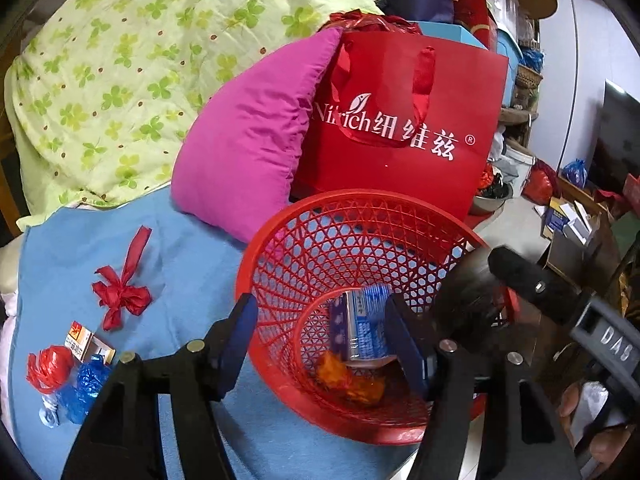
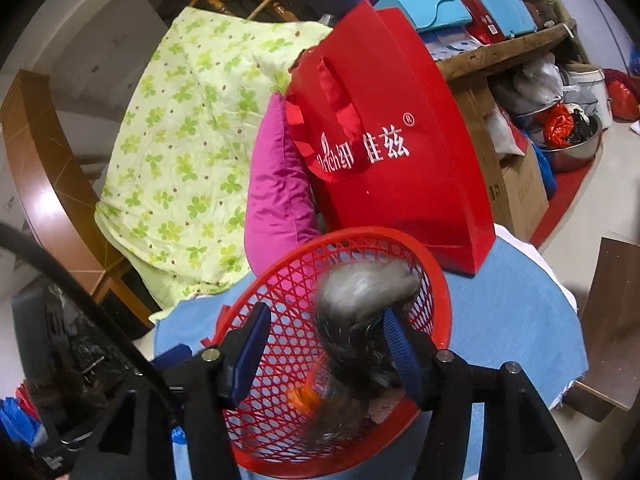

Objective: Collect trash
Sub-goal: 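Open the left tool over the basket while the right tool releases the black bag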

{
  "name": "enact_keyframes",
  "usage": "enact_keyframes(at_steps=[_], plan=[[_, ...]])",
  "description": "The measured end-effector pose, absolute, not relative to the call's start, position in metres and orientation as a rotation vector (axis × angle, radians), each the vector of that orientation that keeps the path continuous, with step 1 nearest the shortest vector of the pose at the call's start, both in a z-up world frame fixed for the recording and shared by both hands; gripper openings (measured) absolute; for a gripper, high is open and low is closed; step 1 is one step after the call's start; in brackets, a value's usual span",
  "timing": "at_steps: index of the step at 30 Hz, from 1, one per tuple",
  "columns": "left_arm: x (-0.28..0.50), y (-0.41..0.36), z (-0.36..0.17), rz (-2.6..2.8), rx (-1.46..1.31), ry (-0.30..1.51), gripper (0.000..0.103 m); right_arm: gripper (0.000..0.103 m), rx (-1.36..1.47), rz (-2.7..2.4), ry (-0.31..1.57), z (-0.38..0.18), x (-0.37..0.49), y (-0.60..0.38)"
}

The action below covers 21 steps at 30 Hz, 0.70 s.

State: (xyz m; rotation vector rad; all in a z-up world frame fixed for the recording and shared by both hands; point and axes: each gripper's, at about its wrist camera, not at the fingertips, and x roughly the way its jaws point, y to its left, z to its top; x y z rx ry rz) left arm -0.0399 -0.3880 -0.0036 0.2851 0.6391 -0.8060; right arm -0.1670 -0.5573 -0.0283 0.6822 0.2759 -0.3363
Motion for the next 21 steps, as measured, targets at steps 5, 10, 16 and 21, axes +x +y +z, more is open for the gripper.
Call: enact_keyframes(at_steps=[5,10,16,21], plan=[[-0.032,-0.366,-0.005,-0.768,0.269,0.637,0.067,0.063,0.647,-0.321,0.238,-0.020,-0.165,-0.544],[-0.017,-0.321,-0.012,-0.672,0.244,0.642,0.071,0.063,0.581,-0.279,0.217,-0.008,-0.153,-0.517],[0.008,-0.257,-0.038,-0.533,0.200,0.707,0.072,0.063,0.462,-0.210,0.206,0.003,-0.133,-0.469],[0.029,-0.197,-0.058,-0.394,0.183,0.734,0.072,0.063,0.371,-0.132,0.236,0.004,-0.109,-0.423]])
